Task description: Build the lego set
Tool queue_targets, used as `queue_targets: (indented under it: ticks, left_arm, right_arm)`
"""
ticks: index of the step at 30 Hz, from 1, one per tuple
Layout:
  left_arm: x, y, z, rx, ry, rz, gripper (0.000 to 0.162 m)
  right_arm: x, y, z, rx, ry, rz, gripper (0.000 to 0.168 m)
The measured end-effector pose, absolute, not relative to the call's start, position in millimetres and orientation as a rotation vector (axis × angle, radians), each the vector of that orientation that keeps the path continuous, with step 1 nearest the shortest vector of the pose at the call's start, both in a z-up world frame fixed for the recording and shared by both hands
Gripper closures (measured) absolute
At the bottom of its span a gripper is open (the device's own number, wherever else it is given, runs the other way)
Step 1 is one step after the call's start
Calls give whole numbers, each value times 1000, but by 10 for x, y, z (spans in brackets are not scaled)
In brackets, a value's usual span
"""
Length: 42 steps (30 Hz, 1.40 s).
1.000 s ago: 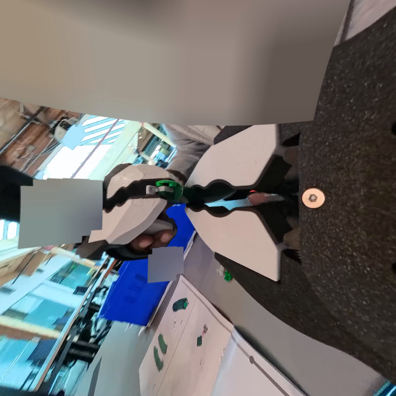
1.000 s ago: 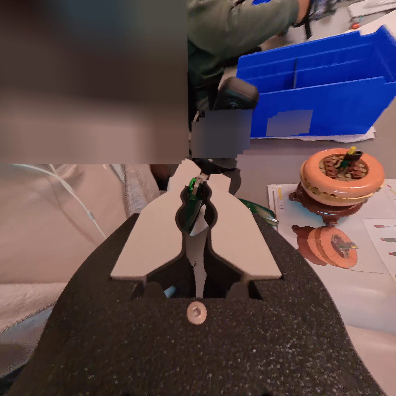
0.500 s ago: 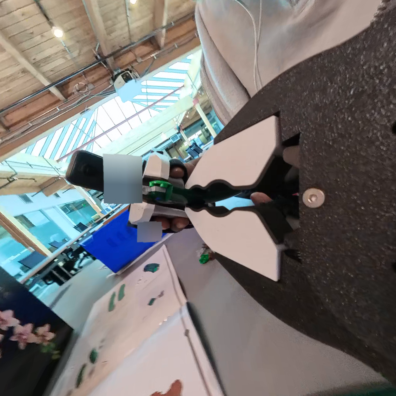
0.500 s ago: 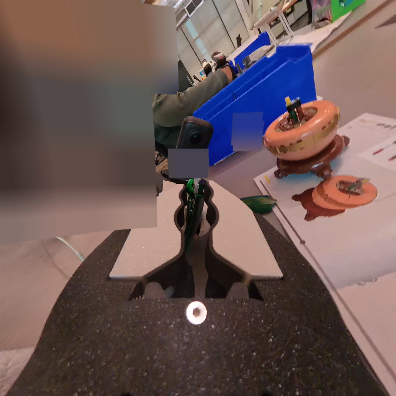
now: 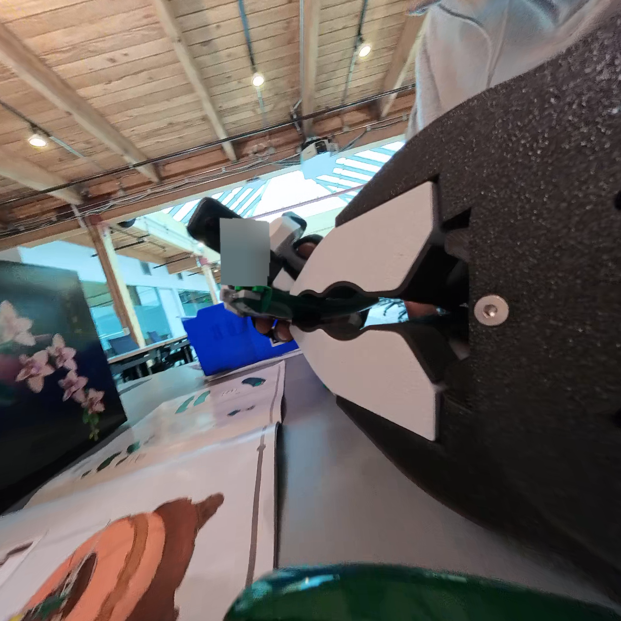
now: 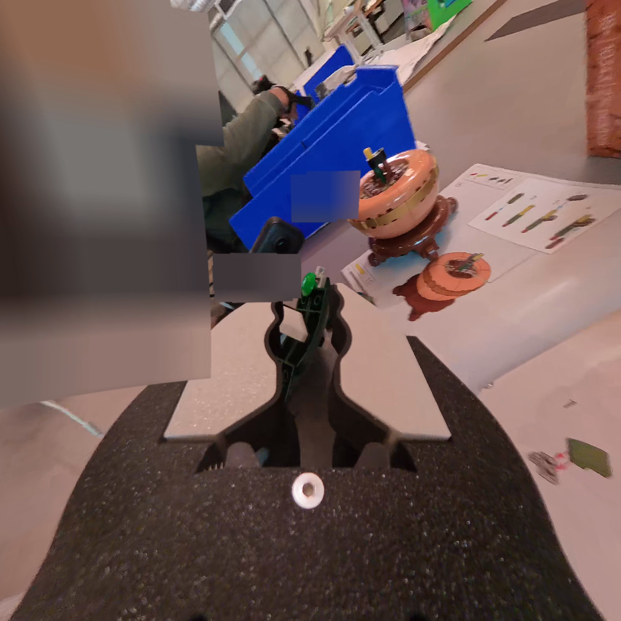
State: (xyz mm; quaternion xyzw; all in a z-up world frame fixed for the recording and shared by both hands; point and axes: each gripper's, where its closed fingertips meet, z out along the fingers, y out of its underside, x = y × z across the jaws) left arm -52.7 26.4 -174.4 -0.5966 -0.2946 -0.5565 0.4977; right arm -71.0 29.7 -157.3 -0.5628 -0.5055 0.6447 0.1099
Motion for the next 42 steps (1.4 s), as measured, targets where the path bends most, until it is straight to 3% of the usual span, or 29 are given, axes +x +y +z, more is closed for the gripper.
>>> queue_targets:
  ticks: [1, 6, 12, 42]
  left_arm:
    - [-564, 274, -1762, -1436, -740, -1325, 154]
    - [-671, 321, -1862, -1459, -773, -1148, 154]
    - [-688, 336, -1808, -1505, -665, -953, 154]
    - [-771, 343, -1812, -1517, -649, -860, 154]
  right_arm:
    - [-714, 353, -1595, -1660, -1480, 1809, 142]
    - [-777, 281, -1614, -1427, -1747, 1140, 142]
    - [-876, 175, -1549, -1235, -1942, 782, 148]
    - [-941, 209, -1615, -1295, -1914, 680, 156]
